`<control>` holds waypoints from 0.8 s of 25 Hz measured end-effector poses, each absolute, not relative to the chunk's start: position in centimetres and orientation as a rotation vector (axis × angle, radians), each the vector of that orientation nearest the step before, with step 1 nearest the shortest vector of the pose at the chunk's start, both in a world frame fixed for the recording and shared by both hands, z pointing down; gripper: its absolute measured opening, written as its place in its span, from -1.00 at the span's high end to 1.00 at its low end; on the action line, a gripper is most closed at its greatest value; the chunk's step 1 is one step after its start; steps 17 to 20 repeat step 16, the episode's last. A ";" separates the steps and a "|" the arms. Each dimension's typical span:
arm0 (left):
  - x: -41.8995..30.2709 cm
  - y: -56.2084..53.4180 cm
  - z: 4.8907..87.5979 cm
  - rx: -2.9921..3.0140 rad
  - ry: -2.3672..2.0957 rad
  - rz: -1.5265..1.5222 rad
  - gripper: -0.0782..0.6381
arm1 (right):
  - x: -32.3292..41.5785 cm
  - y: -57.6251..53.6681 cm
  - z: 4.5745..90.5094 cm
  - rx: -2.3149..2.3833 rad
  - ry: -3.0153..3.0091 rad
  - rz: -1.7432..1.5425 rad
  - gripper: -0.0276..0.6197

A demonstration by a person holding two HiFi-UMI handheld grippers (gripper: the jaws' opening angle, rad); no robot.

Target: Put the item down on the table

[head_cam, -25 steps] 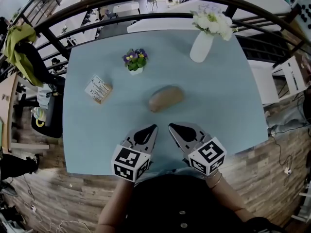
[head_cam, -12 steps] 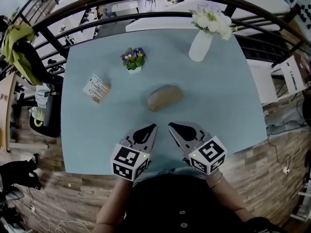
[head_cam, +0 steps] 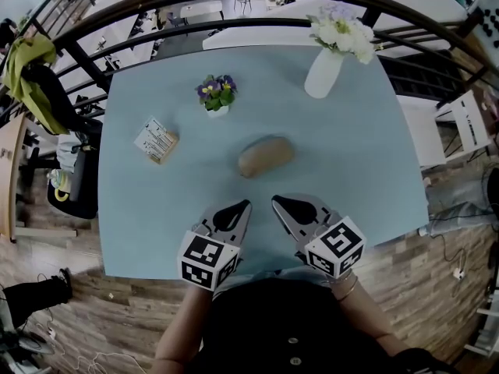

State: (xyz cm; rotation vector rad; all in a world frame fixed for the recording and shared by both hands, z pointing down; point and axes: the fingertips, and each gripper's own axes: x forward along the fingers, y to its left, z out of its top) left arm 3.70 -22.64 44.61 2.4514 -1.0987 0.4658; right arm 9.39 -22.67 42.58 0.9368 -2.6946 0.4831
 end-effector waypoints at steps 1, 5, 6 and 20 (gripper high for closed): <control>3.7 -22.6 44.6 2.445 -1.098 0.461 0.73 | 9.4 -22.6 42.6 0.936 -2.693 0.483 0.90; 3.8 -22.6 44.5 2.438 -1.090 0.450 0.73 | 9.4 -22.5 42.7 0.938 -2.692 0.494 0.90; 3.8 -22.5 44.5 2.436 -1.085 0.447 0.73 | 9.3 -22.5 42.8 0.940 -2.693 0.496 0.90; 3.6 -22.7 44.7 2.412 -1.085 0.426 0.73 | 9.5 -22.8 43.0 0.946 -2.686 0.500 0.90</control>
